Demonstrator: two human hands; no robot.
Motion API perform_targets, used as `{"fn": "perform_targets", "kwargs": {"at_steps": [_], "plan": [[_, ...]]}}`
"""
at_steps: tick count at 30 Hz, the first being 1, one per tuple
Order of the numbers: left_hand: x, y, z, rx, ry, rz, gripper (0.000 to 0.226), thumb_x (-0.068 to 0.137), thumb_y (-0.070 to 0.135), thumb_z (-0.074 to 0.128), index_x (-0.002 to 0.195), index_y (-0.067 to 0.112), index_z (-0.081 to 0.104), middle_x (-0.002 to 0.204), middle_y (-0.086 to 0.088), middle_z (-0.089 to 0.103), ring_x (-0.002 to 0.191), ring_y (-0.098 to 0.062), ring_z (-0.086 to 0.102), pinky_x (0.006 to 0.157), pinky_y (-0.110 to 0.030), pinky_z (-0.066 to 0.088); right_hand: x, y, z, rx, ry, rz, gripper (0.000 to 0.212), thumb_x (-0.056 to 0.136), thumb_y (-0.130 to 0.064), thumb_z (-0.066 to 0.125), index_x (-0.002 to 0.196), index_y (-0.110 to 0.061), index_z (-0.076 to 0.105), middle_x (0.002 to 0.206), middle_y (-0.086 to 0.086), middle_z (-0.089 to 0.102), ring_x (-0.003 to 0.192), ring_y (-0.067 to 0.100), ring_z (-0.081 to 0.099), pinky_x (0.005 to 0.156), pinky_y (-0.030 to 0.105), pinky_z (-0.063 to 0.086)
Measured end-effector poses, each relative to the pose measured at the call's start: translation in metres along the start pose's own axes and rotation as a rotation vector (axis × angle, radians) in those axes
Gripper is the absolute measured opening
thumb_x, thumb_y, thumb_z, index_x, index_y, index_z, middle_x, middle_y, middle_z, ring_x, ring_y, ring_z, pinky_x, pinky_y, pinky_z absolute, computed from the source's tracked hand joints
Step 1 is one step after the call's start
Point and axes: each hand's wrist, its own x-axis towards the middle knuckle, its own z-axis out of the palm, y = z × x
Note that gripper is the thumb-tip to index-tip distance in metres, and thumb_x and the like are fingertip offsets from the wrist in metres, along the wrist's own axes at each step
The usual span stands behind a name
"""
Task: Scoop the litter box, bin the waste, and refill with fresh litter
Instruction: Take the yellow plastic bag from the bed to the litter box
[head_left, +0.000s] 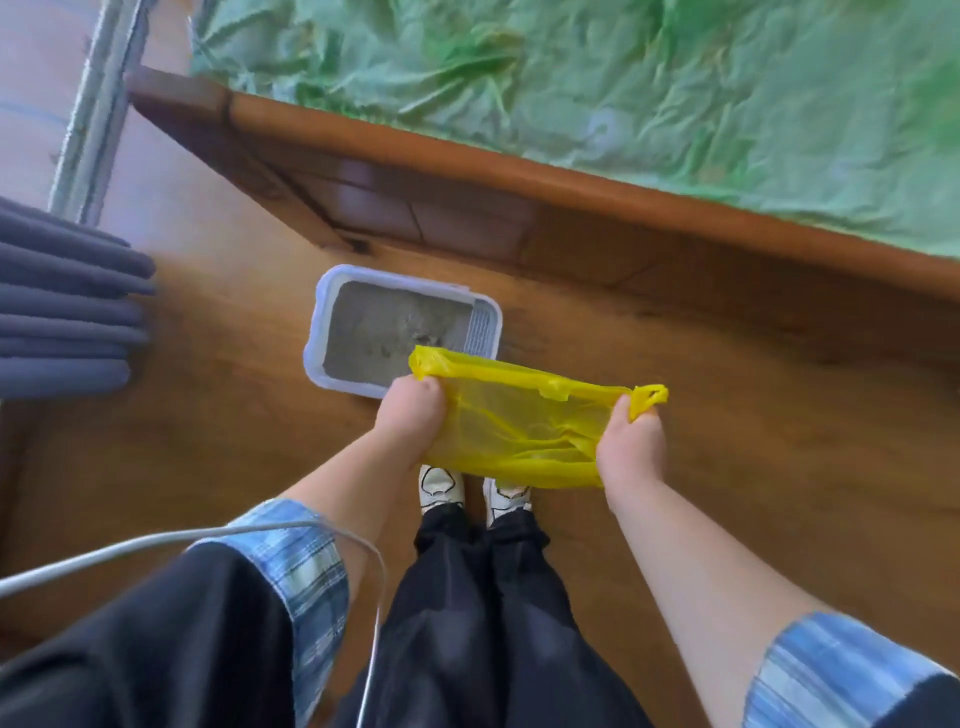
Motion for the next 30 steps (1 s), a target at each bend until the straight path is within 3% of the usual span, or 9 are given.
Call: {"fn": "perform_targets", "kwargs": {"at_steps": [3,5,11,14,18,21,24,26,30], "plan": [[0.055,0.000,0.056,0.085,-0.007,0.036,0.024,0.098,0.003,0.036,0.088,-0.011,0.053,0.102,-0.019,0.063,0.094,-0.032,0.060,0.081,-0.034,0.043,0.055,0.032,0.028,-0.022,0.055,0.009,0.034,0.106,-0.036,0.036,0.092,-0.010,0.052,0.096,0.019,0.065,0.092,0.040,0.062,0.076,0.038,0.043],[0.090,0.007,0.089,0.083,-0.046,0.070,0.027,0.096,-0.001,0.038,0.069,0.003,0.041,0.115,-0.019,0.064,0.107,-0.030,0.059,0.085,-0.032,0.042,0.098,0.054,0.051,-0.012,0.056,0.013,0.033,0.106,-0.037,0.035,0.091,-0.012,0.050,0.090,0.016,0.062,0.087,0.038,0.060,0.073,0.036,0.040],[0.203,-0.003,0.190,-0.439,-0.215,-0.122,0.008,0.079,0.017,0.061,0.076,0.010,0.060,0.077,-0.009,0.061,0.070,-0.022,0.059,0.082,-0.040,0.058,0.226,0.128,0.115,0.060,0.015,0.134,0.038,0.105,-0.041,0.038,0.095,-0.007,0.053,0.091,0.018,0.058,0.085,0.033,0.054,0.075,0.040,0.041],[0.250,-0.012,0.227,-0.628,-0.317,-0.059,0.031,0.070,0.007,0.068,0.101,0.013,0.066,0.091,-0.012,0.071,0.079,-0.026,0.069,0.072,-0.042,0.060,0.278,0.159,0.141,0.255,-0.101,0.273,0.020,0.101,-0.031,0.050,0.118,-0.019,0.053,0.110,0.008,0.059,0.094,0.027,0.055,0.087,0.036,0.045],[0.289,-0.017,0.269,-0.680,-0.246,-0.033,0.064,0.073,0.003,0.074,0.129,0.018,0.049,0.113,-0.012,0.067,0.098,-0.027,0.069,0.079,-0.040,0.059,0.325,0.192,0.164,0.393,-0.201,0.322,0.027,0.094,-0.008,0.059,0.113,-0.023,0.047,0.103,0.008,0.061,0.081,0.024,0.059,0.083,0.041,0.050],[0.295,-0.020,0.291,-0.557,-0.242,0.086,0.065,0.075,0.005,0.078,0.132,0.016,0.048,0.113,-0.005,0.068,0.096,-0.017,0.068,0.072,-0.023,0.058,0.345,0.205,0.177,0.298,-0.243,0.282,0.040,0.090,-0.002,0.061,0.126,-0.015,0.048,0.114,0.013,0.060,0.096,0.025,0.057,0.086,0.038,0.045],[0.293,-0.019,0.299,-0.405,-0.209,0.164,0.070,0.056,0.028,0.075,0.122,0.022,0.052,0.112,0.000,0.068,0.103,-0.018,0.066,0.085,-0.033,0.053,0.353,0.211,0.181,0.193,-0.298,0.262,0.052,0.090,-0.004,0.063,0.138,-0.012,0.045,0.124,0.011,0.059,0.108,0.025,0.055,0.089,0.033,0.041],[0.288,-0.017,0.299,-0.287,-0.194,0.190,0.049,0.066,0.029,0.069,0.112,0.029,0.052,0.102,0.009,0.064,0.098,-0.018,0.062,0.080,-0.033,0.048,0.353,0.210,0.180,0.132,-0.290,0.276,0.053,0.089,-0.009,0.065,0.138,-0.015,0.045,0.131,0.013,0.059,0.113,0.028,0.056,0.095,0.035,0.041],[0.259,-0.008,0.283,0.005,-0.087,0.268,0.063,0.092,0.012,0.056,0.149,0.015,0.028,0.132,0.008,0.047,0.114,-0.019,0.053,0.088,-0.026,0.041,0.338,0.193,0.162,0.057,-0.238,0.264,0.076,0.091,-0.012,0.060,0.157,-0.020,0.023,0.156,0.006,0.039,0.137,0.028,0.044,0.109,0.037,0.035]]}}
